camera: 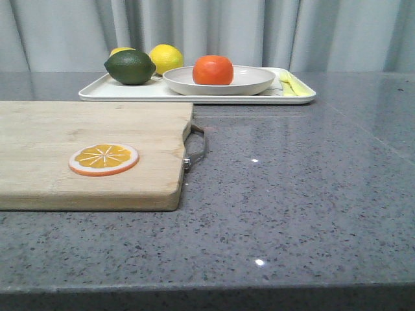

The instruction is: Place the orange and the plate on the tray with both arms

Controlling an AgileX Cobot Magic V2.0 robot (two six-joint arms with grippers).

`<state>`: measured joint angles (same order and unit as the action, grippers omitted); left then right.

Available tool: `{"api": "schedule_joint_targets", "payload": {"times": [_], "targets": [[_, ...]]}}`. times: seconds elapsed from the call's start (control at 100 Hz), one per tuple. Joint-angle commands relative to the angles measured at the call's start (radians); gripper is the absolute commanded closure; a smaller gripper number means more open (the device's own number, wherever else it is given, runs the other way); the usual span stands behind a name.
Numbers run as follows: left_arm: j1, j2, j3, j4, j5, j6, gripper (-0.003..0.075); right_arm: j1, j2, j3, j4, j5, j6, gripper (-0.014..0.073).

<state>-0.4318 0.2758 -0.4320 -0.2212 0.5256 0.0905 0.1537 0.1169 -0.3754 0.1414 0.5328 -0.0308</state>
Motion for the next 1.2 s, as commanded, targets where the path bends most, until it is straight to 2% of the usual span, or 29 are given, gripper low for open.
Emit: {"api": "schedule_joint_targets", "payload": {"times": [0.0,0.42,0.62,0.97,1.19], "targets": [[0.002,0.008,-0.025,-0.017,-0.069,0.003,0.0739,-0.002,0.010,-0.022,-0.005,-0.076,-0.008,0.0654],[0.002,0.008,-0.024,-0.017,-0.069,0.003,0.0739,-0.002,0.010,-0.022,-0.005,-0.076,-0.008,0.0654],[0.017,0.005,-0.007,0.055,-0.105,0.003,0.0739,-0.002,0.010,-0.022,-0.005,-0.076,-0.008,0.0654],[0.210,-0.103,0.161,0.039,-0.373,0.002,0.0739,-0.002,0.010,-0.022,-0.005,-0.076,-0.008,0.0654],[0.345,-0.185,0.239,0.080,-0.395,-0.062,0.0739,-0.002,0.010,-0.022,-0.005,-0.076,-0.008,0.0654]]}}
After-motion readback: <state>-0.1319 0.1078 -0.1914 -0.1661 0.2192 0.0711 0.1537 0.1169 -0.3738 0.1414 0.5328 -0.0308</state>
